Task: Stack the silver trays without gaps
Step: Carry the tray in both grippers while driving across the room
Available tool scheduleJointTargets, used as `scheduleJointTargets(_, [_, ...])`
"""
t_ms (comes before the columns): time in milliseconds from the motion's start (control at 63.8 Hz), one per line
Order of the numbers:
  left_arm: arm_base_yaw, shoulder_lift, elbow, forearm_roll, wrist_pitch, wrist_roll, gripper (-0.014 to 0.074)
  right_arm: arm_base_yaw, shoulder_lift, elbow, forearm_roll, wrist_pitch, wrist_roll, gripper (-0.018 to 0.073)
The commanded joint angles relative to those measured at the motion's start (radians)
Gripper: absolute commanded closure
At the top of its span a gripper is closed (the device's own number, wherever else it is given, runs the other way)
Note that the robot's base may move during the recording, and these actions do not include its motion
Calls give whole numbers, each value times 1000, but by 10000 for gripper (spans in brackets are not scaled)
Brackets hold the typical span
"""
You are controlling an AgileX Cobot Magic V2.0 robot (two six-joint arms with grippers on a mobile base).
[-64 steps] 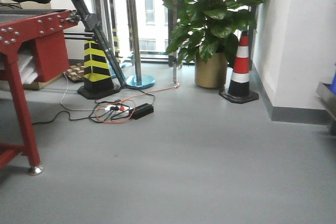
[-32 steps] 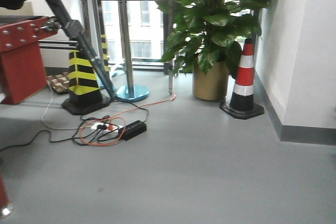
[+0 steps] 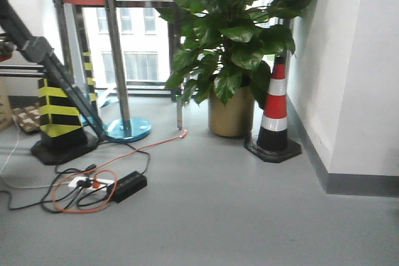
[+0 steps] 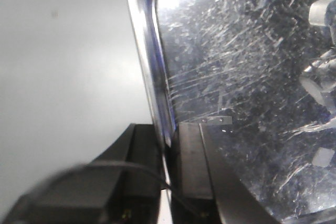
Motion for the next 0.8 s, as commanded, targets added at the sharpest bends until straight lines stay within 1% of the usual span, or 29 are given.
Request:
scheduleJointTargets(0, [-9, -37, -24, 11, 59, 31, 645, 0, -43, -29, -19, 33, -18, 503])
scheduleJointTargets(784, [-9, -37, -24, 11, 59, 31, 645, 0, -43, -29, -19, 33, -18, 503])
